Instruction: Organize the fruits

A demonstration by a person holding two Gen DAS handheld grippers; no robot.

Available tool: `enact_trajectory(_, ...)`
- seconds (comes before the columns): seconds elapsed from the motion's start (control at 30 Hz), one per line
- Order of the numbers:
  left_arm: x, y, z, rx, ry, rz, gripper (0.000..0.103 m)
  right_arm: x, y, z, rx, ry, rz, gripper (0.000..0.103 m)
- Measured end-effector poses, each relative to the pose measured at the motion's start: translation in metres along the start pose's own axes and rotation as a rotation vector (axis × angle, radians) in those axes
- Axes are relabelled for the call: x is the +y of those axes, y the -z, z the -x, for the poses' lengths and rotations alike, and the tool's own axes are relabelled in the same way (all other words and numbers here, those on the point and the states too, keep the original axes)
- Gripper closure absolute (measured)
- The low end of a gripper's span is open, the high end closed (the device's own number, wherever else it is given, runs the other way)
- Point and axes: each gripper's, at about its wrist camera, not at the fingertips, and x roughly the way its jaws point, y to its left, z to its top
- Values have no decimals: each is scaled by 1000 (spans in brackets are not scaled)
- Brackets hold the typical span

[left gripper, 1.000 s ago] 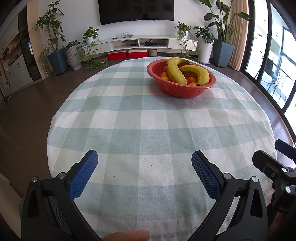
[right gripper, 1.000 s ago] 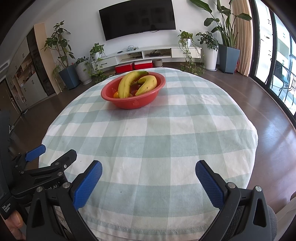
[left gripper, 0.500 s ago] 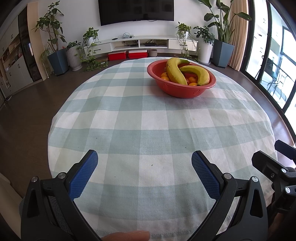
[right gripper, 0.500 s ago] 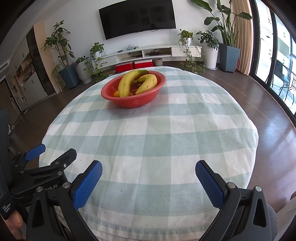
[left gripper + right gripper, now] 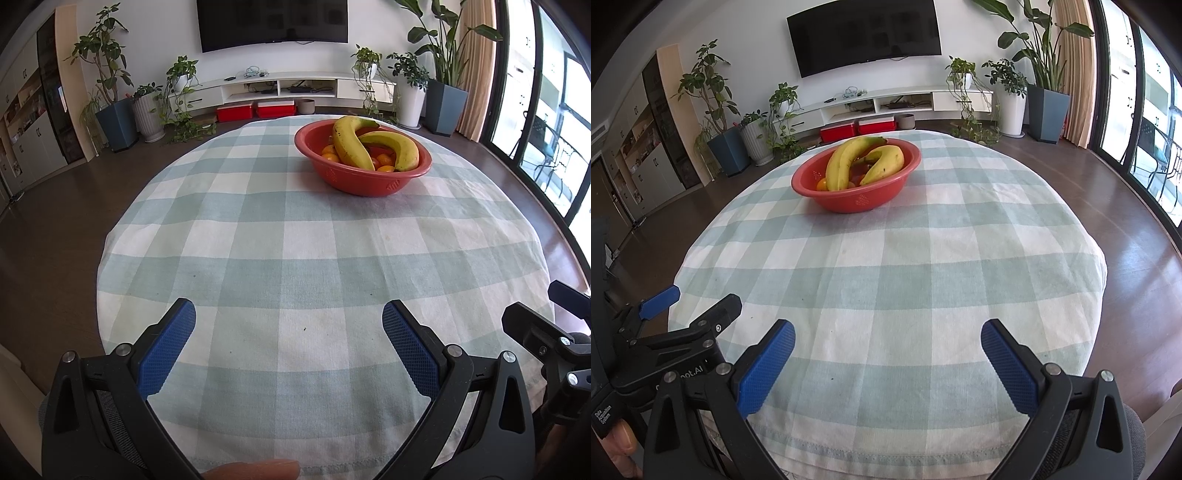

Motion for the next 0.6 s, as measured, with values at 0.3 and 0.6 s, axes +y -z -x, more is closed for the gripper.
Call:
enact_trajectory(0.3,0,0,0,0,-1,-1,1,0,1,1,3,1,0,0)
enact_trajectory(0.6,0,1,0,3,1,-1,1,0,5,4,8,1,-2,0)
